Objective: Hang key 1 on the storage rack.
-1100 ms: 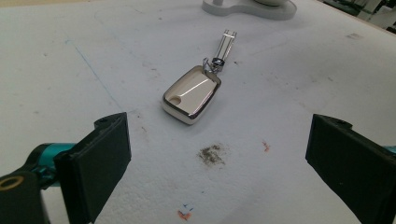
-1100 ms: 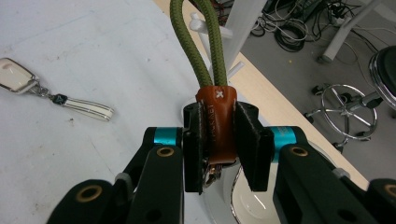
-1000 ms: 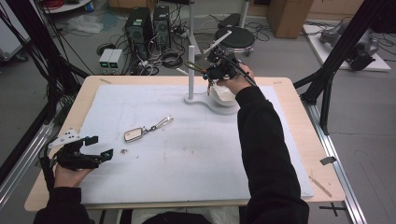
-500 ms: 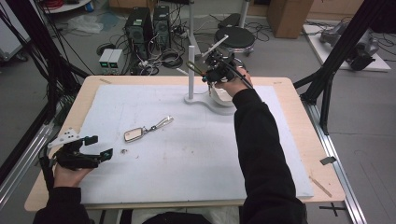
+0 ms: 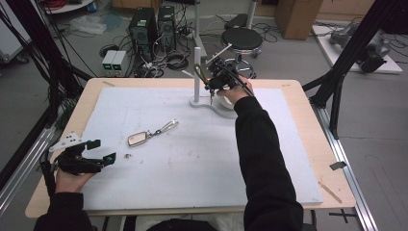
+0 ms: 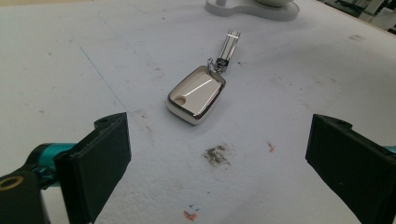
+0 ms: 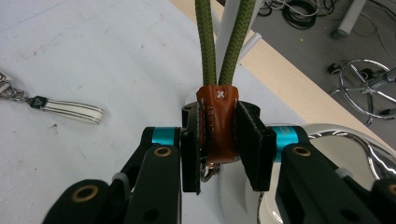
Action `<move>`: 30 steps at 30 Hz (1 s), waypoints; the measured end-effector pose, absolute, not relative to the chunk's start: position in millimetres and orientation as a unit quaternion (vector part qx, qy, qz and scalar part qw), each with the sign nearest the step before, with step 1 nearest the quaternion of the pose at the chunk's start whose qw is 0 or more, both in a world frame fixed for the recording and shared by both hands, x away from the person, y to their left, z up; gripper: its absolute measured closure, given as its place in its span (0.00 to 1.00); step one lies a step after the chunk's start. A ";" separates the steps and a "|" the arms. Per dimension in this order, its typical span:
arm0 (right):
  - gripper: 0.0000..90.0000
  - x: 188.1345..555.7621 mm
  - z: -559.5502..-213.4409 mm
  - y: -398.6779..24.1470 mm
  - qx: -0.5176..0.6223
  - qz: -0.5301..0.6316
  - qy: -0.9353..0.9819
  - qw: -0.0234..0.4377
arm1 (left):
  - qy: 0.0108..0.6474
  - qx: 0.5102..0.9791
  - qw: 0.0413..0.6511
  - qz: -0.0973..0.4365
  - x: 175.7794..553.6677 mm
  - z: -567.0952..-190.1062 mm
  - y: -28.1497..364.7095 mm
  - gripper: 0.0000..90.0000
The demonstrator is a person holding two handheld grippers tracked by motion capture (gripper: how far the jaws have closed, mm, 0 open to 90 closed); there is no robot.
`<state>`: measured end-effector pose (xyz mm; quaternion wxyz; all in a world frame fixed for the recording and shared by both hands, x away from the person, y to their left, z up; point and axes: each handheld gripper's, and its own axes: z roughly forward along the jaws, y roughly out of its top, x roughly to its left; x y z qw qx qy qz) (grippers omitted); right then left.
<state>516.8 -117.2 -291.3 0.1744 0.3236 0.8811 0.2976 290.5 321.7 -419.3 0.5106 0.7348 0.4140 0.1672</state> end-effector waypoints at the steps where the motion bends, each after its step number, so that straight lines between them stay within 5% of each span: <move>1: 0.79 517.1 -292.1 -116.5 0.324 0.298 0.881 0.173 | 0.414 0.735 0.511 0.167 290.7 -419.4 322.0 0.08; 5: 0.74 519.7 -295.3 -116.6 0.335 0.305 0.878 0.156 | 0.414 0.734 0.511 0.167 290.5 -419.3 322.2 0.08; 10: 0.54 522.1 -296.9 -125.7 0.371 0.321 0.863 0.119 | 0.415 0.733 0.513 0.168 290.6 -419.3 321.8 0.08; 24: 0.01 510.3 -295.4 -134.0 0.379 0.292 0.869 0.129 | 0.413 0.736 0.510 0.166 291.6 -419.7 320.9 0.08; 30: 0.01 498.9 -300.9 -149.9 0.381 0.304 0.862 0.138 | 0.413 0.735 0.511 0.167 291.3 -419.6 320.3 0.08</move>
